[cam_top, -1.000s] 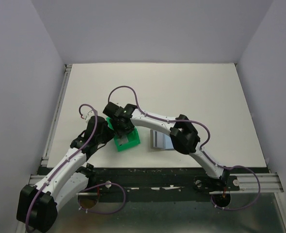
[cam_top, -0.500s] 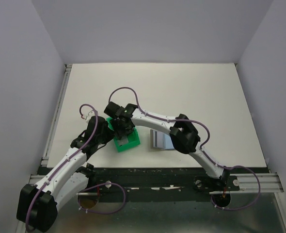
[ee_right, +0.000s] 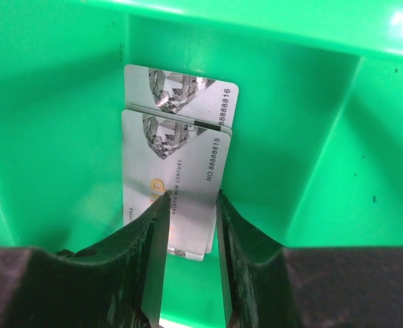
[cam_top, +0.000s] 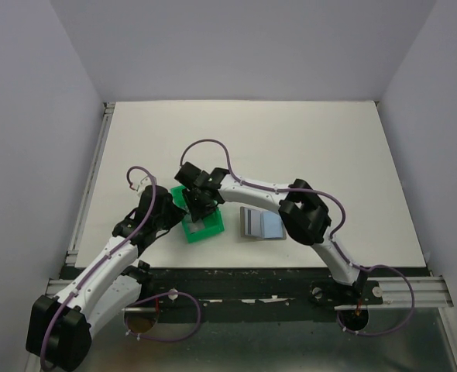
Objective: Put the credit cards into the card holder
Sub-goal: Pick up the credit card from the storage box.
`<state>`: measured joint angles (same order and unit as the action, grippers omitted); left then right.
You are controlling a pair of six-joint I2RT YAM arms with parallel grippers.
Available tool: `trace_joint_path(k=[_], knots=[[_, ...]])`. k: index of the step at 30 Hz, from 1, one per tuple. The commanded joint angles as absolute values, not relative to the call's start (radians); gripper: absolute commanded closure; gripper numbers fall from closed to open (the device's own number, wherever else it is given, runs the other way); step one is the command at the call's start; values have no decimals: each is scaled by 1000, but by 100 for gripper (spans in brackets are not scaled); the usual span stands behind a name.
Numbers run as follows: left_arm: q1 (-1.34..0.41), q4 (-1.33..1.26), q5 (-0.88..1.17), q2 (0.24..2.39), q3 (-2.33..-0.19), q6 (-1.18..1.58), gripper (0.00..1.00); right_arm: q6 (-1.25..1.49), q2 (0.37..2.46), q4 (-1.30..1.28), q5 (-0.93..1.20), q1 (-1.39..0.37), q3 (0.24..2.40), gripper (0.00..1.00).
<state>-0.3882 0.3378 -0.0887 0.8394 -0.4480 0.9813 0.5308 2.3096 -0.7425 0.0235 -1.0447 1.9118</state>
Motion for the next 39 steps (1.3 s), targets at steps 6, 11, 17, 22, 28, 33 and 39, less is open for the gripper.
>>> trace_joint_path(k=[6,11,17,22,28,33,39], knots=[[-387,311,-77,802,-417,1014,100,574,2204,-608,130,-1045,1798,66],[-388,316,-77,799,-405,1015,100,577,2158,-560,141,-1042,1760,69],[-388,313,-75,799,-393,1022,100,571,2143,-525,179,-1040,1747,71],[-388,308,-77,801,-391,1023,100,569,2160,-523,193,-1040,1752,73],[-388,311,-75,805,-393,1020,100,571,2194,-575,166,-1040,1781,74],[-388,310,-77,807,-391,1020,100,554,2215,-621,143,-1040,1807,72],[-388,302,-74,816,-393,1023,100,548,2237,-641,146,-1040,1821,72]])
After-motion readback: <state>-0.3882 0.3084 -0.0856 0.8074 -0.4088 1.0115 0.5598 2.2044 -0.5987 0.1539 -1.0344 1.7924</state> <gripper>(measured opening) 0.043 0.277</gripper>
